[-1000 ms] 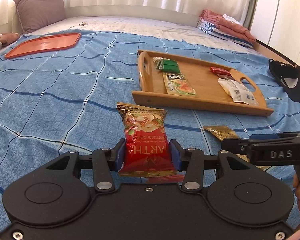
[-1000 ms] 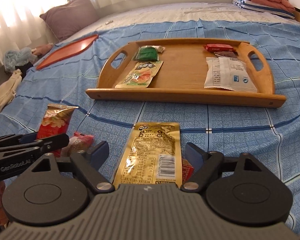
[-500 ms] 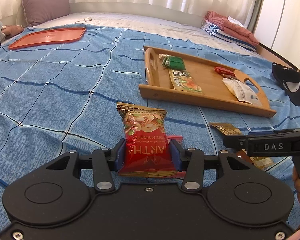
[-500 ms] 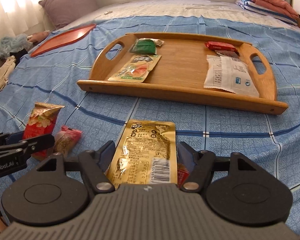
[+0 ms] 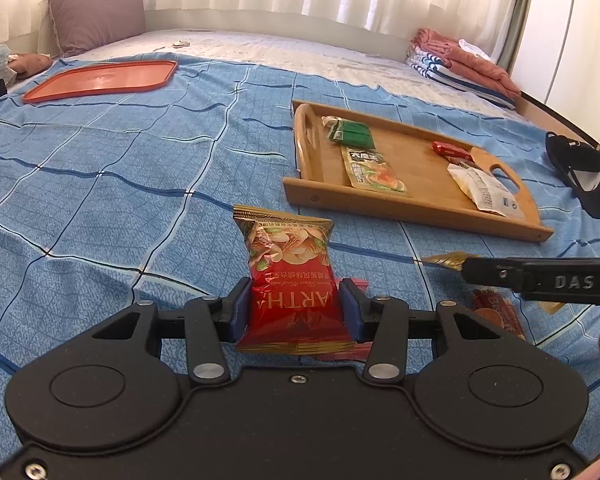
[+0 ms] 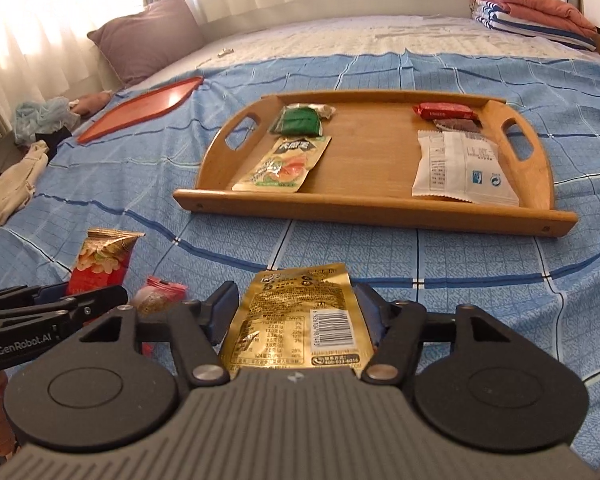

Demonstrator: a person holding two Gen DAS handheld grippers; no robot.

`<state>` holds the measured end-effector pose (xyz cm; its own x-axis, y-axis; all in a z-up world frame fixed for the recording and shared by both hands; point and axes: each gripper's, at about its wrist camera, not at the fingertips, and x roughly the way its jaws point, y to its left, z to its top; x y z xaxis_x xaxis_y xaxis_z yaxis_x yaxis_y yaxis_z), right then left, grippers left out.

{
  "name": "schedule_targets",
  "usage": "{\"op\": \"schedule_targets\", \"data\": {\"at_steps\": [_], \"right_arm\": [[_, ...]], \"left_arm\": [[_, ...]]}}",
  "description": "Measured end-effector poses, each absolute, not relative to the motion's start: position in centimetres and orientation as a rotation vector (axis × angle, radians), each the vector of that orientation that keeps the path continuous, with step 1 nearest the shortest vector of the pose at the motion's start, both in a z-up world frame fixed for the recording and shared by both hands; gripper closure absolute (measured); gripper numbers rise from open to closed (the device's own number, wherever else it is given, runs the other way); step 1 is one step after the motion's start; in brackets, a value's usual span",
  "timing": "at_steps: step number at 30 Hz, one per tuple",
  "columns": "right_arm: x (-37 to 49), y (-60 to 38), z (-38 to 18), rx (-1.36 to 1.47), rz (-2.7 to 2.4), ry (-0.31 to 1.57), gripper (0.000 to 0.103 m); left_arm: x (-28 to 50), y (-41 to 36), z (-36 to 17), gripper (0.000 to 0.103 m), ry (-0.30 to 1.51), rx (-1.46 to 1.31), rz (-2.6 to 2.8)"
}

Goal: Organize snacks
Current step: 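Carry the red chip bag with the left gripper while the right gripper carries the gold packet to the tray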

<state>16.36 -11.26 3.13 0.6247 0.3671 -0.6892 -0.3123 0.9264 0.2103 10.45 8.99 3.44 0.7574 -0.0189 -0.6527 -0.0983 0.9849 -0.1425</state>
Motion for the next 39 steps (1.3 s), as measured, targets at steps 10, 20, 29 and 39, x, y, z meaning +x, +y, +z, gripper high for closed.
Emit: {"op": "schedule_targets", "data": {"at_steps": [10, 20, 29, 39], "right_arm": [[15.0, -14.3, 3.9, 0.142, 0.318, 0.733, 0.037], [13.9, -17.7, 4.9, 0.208, 0.232, 0.659, 0.037], [14.9, -20.1, 6.6, 0.234, 0.182, 0.609, 0.037], [17.7, -21.9, 9.0, 0.253, 0.155, 0.584, 0.037]], "left_arm": [[10.1, 8.6, 4.1, 0.059, 0.702, -0.175, 0.033], [11.0, 7.6, 5.8, 0.059, 0.683, -0.193, 0.003], [13.2, 6.5, 8.4, 0.059, 0.649, -0.187, -0.043], [17.8, 5.7, 10.6, 0.059, 0.653, -0.200, -0.092]]}}
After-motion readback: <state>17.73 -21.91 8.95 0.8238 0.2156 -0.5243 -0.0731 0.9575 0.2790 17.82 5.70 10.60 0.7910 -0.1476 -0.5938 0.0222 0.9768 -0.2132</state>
